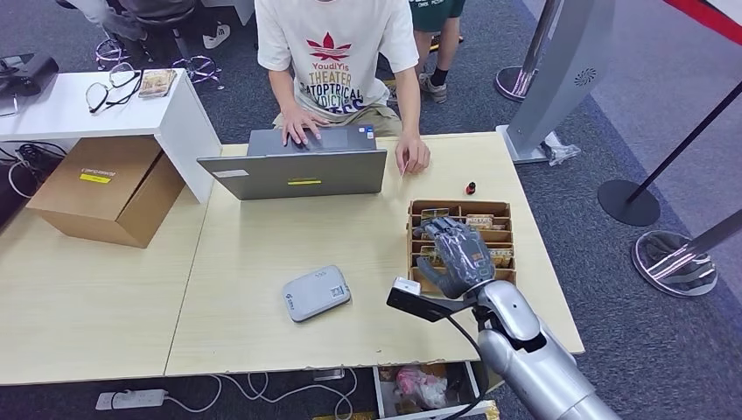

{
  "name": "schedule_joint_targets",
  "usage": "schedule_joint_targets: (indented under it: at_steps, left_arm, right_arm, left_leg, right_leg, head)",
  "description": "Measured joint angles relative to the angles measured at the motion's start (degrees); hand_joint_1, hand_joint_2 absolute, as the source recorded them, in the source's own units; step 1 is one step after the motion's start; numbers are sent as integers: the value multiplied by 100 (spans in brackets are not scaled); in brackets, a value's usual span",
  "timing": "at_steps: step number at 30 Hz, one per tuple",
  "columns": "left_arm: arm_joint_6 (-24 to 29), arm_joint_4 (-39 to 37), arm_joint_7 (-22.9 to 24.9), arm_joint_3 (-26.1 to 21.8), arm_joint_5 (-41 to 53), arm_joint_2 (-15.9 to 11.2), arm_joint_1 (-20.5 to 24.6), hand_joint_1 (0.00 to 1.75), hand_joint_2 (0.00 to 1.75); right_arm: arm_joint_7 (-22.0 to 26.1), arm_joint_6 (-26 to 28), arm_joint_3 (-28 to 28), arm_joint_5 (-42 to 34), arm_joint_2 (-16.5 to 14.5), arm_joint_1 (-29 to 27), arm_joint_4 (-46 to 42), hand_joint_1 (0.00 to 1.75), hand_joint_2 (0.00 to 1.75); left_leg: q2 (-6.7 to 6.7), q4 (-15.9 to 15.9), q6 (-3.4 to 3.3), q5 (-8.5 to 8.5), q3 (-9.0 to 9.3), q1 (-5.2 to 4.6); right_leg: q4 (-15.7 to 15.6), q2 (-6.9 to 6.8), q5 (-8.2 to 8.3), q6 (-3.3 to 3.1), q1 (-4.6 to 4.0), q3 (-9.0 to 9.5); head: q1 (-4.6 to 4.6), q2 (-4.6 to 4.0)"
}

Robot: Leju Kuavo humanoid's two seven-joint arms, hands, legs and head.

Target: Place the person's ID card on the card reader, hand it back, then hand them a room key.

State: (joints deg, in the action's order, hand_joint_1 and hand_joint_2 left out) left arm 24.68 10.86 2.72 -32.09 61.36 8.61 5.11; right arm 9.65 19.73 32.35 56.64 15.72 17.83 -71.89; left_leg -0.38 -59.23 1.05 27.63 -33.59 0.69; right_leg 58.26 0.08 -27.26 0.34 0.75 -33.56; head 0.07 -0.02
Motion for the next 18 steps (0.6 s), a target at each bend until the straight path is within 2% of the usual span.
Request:
schedule_joint_targets:
  at_steps: [11, 18]
  left_arm:
    - [37, 0, 12, 0, -66, -4, -2, 0, 0]
    - [45, 0, -7, 0, -80, -4, -3, 0, 0]
  right_arm:
    - [21, -1, -9, 43, -16, 345, 641, 86, 175]
    - [25, -15, -7, 43, -30, 416, 768, 74, 175]
  left_leg:
    - [-1, 0, 0, 0, -1, 0]
    - [-1, 0, 0, 0, -2, 0]
  right_leg:
    - [0, -1, 0, 0, 0, 0]
    - [0, -1, 0, 0, 0, 0]
  head:
    - [0, 0]
    - [-1, 0]
